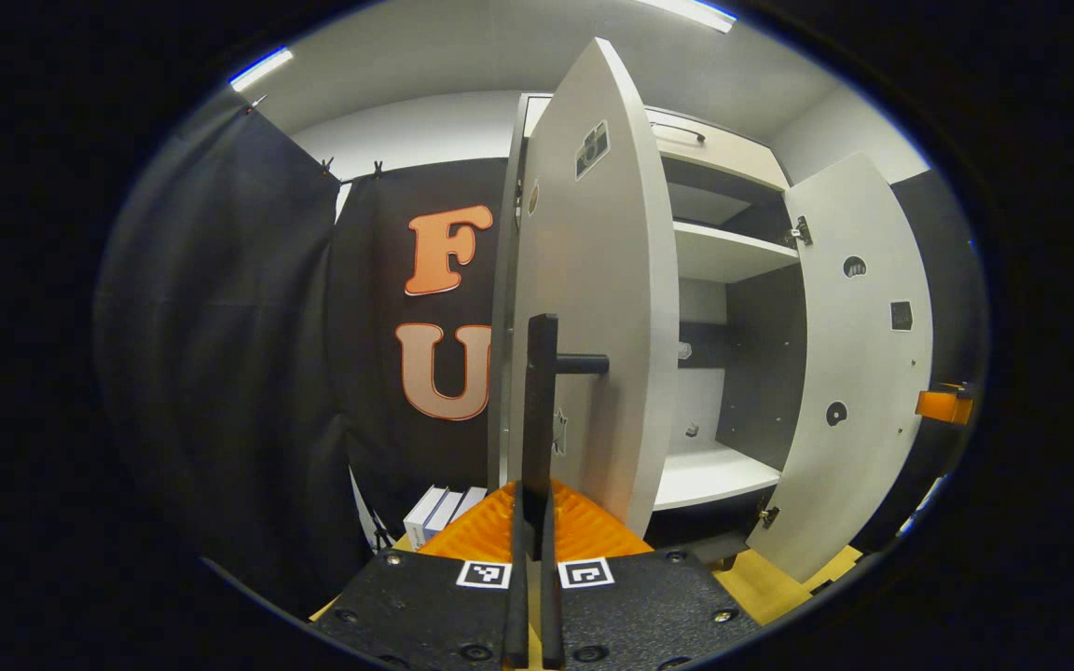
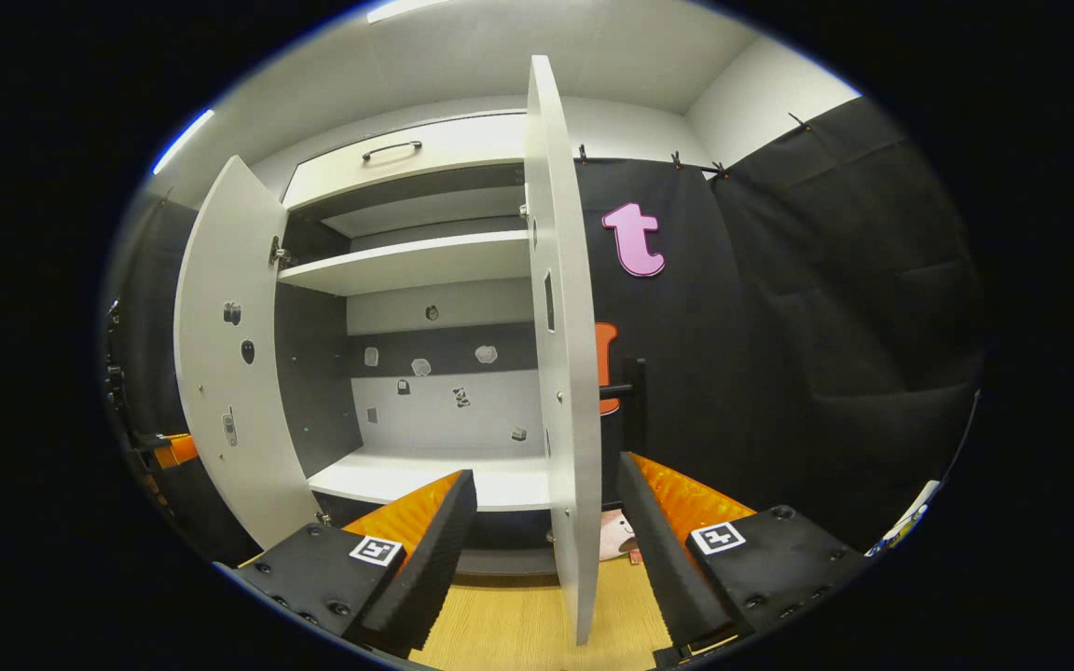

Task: Open the right door of the double-door shoe cabinet with the right hand, and open the left door with the left hand.

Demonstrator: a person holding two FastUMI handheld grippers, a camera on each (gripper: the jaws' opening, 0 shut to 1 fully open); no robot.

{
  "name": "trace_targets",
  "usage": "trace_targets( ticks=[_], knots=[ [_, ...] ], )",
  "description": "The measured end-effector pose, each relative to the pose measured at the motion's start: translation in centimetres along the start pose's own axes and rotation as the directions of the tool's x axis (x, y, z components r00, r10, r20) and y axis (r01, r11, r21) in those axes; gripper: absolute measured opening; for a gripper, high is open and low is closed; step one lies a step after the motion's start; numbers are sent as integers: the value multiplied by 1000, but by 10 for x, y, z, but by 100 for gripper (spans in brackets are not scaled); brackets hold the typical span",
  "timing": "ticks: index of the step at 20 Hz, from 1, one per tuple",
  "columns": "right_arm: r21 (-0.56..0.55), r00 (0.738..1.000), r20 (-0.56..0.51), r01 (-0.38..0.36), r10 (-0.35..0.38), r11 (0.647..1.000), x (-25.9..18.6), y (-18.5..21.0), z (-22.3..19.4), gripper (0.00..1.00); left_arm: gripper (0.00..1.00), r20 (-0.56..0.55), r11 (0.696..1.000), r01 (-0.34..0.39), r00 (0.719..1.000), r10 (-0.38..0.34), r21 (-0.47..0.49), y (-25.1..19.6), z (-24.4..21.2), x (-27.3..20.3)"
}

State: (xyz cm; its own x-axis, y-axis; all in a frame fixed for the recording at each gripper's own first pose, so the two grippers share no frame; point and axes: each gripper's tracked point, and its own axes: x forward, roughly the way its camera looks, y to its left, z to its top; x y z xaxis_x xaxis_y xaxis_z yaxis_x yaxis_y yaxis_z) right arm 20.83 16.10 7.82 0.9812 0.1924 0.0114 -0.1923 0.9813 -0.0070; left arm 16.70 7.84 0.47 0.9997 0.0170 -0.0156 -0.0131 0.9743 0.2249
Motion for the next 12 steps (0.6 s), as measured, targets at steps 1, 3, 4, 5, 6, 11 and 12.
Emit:
trace_targets(
  ticks=[1, 3, 4, 5, 6, 11, 12],
  knots=[
    [0, 1000, -1, -2, 2, 1000, 1, 1, 0, 97, 5, -1, 1000, 0, 1000, 0, 2, 2, -1, -1],
    [0, 1000, -1, -8, 8, 1000, 1, 3, 0, 97, 4, 4, 1000, -4, 1000, 4, -11, 6, 0, -3],
    [-1, 1000, 0, -13, 13, 1000, 1, 5, 0, 97, 5, 4, 1000, -9, 1000, 9, -19, 9, 0, -4],
    [-5, 1000, -1, -13, 13, 1000, 0, 6, 0, 97, 4, 5, 1000, -12, 1000, 12, -26, 10, -1, -4],
    [-10, 1000, 0, -17, 17, 1000, -1, 6, 0, 98, 4, 6, 999, -18, 1000, 18, -31, 12, -1, -5],
    [-3, 999, 11, -38, 38, 999, -7, 12, 1, 89, 4, 13, 999, -47, 999, 47, -24, 22, -2, -4],
    [-5, 999, 14, -39, 39, 999, -7, 13, 2, 99, 3, 16, 998, -52, 998, 53, -23, 23, -2, -4]
  ],
)
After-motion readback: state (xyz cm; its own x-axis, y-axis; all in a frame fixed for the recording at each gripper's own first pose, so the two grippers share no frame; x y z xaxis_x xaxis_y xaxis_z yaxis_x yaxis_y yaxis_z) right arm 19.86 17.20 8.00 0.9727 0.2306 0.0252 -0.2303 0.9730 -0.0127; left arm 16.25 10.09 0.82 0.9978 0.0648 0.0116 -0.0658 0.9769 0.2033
